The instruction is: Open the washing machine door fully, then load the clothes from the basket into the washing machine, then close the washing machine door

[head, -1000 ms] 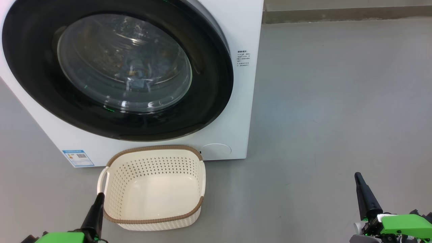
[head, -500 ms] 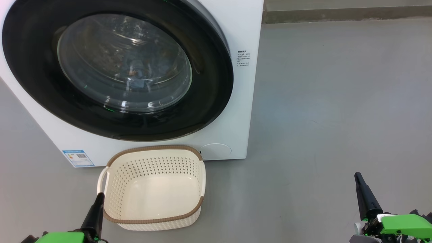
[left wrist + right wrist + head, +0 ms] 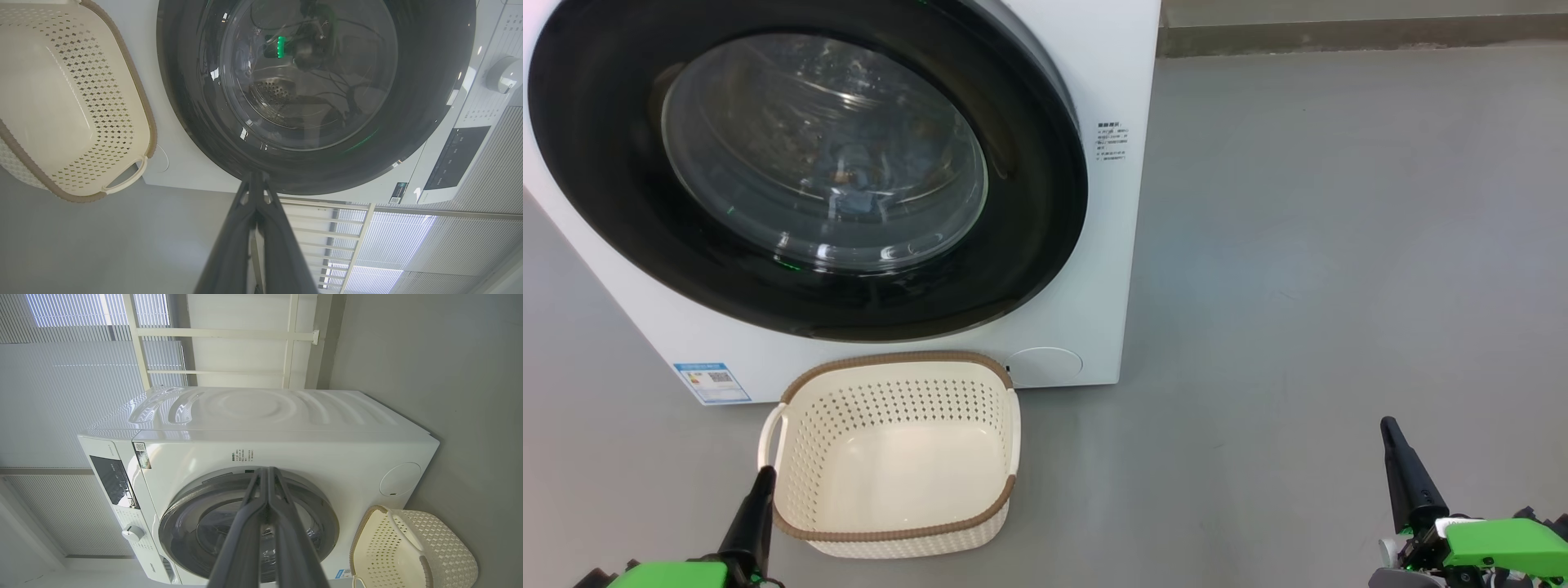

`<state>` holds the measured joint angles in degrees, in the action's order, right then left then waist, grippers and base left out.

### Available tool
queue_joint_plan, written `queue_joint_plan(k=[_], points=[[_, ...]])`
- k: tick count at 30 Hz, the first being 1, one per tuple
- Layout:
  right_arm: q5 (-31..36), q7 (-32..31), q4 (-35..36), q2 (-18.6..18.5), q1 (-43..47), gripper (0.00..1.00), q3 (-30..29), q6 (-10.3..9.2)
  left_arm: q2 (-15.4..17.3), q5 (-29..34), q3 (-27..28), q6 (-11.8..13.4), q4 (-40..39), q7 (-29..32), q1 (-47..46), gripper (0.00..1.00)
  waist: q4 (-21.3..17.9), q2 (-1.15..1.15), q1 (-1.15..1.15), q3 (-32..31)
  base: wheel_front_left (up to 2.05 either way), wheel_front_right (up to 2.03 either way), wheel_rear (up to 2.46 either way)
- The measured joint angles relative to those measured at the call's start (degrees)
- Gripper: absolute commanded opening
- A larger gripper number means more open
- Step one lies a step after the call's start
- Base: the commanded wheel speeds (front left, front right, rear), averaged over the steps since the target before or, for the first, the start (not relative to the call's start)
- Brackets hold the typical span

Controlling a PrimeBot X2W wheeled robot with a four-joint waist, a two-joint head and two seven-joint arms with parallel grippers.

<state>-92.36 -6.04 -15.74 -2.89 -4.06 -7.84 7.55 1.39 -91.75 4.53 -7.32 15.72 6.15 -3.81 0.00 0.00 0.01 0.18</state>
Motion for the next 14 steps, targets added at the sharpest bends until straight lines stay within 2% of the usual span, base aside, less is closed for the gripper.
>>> queue_joint_plan(k=[14], points=[[0.01, -0.01, 0.00, 0.01, 0.00, 0.00, -0.01, 0.00, 0.00, 0.00, 0.00, 0.00, 0.00, 0.00, 0.00, 0.00, 0.00, 0.00, 0.00, 0.00, 0.00, 0.00, 0.00]])
